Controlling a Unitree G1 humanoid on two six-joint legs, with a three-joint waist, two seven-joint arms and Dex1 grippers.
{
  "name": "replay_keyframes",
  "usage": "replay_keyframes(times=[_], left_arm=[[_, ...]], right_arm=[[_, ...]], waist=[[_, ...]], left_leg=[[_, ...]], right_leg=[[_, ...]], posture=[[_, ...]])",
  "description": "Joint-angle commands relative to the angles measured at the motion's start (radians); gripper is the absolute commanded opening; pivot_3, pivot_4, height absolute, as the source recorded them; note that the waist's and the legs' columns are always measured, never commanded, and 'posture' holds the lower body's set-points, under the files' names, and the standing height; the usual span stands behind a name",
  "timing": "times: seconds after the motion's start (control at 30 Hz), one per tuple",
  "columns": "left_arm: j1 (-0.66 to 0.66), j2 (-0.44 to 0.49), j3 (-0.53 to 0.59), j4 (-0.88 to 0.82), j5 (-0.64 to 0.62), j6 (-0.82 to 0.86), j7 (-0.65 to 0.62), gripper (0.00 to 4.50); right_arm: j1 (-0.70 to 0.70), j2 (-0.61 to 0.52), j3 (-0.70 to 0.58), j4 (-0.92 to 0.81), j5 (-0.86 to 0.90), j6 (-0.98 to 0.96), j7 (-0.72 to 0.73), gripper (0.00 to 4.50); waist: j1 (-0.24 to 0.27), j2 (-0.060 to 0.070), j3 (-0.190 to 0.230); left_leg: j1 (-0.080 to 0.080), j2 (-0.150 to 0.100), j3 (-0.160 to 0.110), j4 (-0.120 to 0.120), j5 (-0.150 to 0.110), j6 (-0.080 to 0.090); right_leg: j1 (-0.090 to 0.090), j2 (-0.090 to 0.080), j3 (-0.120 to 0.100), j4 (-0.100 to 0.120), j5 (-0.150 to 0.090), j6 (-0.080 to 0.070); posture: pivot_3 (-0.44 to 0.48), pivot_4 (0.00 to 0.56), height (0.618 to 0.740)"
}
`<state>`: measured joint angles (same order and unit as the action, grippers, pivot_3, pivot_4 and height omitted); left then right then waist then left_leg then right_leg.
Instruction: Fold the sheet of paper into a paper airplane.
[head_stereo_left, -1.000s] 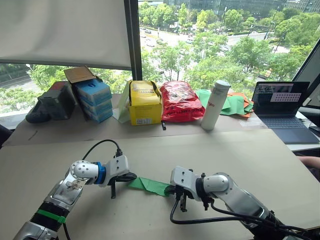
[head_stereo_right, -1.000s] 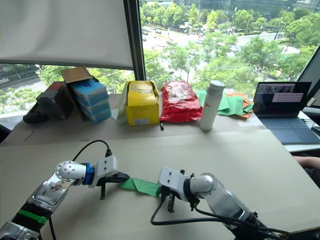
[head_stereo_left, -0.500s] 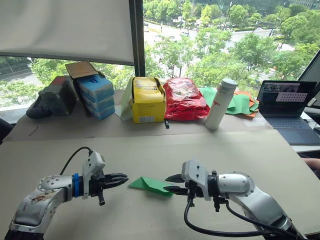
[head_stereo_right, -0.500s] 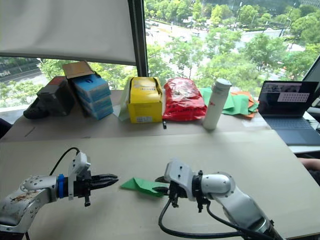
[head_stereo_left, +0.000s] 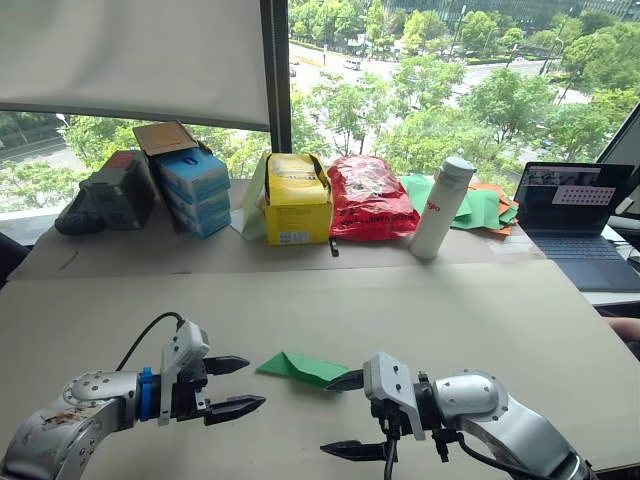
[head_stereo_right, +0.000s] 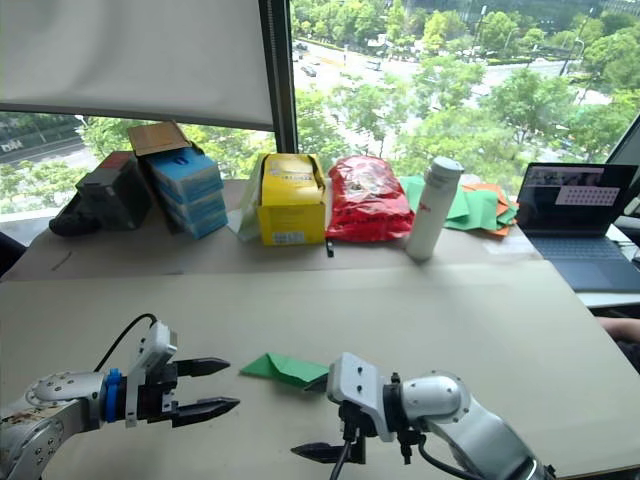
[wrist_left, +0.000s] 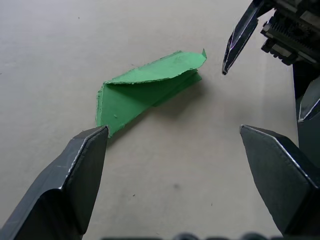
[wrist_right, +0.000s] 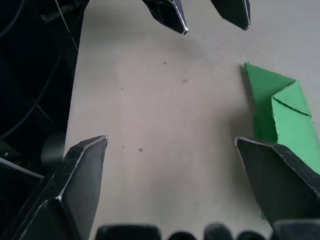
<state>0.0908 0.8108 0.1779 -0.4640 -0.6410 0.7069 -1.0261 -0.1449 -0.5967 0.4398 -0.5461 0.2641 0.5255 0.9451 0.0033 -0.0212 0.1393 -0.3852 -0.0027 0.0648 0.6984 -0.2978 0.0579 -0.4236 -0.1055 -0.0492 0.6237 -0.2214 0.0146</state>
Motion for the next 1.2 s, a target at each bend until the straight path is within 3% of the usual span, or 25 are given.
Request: replay_keyframes(times=[0.03,0.27,0.63,1.2], left_arm=[[-0.02,0.008,0.007,-0.024,-0.015,-0.002,0.014,4.47],[0.005,0.008,0.003,-0.009,-0.008,-0.048,-0.011,4.47],[0.043,0.036,-0.014,0.021,0.056,-0.137,-0.056,4.47],[0.036,0.023,-0.032,0.057,0.069,-0.172,-0.068,4.47]], right_arm=[[-0.042,0.041,0.037,0.046,-0.032,-0.067,-0.003,4.5],[-0.145,0.141,0.028,0.228,-0.116,-0.126,-0.086,4.5],[-0.237,0.201,-0.044,0.34,-0.084,-0.123,-0.069,4.5],[-0.459,0.31,-0.036,0.616,-0.123,-0.106,-0.045,4.5]], waist=[[0.0,0.0,0.0],[-0.002,0.0,0.0],[-0.004,0.0,0.0],[-0.017,0.002,0.001]], left_leg=[[0.0,0.0,0.0,0.0,0.0,0.0],[0.0,0.0,0.001,0.0,0.002,-0.003],[0.0,0.0,0.0,-0.001,0.002,-0.004],[0.0,0.0,0.001,-0.002,0.003,-0.005]], right_leg=[[0.0,0.0,0.0,0.0,0.0,0.0],[0.0,0.004,-0.003,0.001,0.0,0.0],[-0.001,0.004,0.001,0.001,0.0,-0.001],[-0.002,0.006,0.002,0.002,0.0,-0.001]], posture=[[0.0,0.15,0.74],[0.0,0.15,0.74],[0.0,0.15,0.74],[0.0,0.15,0.74]])
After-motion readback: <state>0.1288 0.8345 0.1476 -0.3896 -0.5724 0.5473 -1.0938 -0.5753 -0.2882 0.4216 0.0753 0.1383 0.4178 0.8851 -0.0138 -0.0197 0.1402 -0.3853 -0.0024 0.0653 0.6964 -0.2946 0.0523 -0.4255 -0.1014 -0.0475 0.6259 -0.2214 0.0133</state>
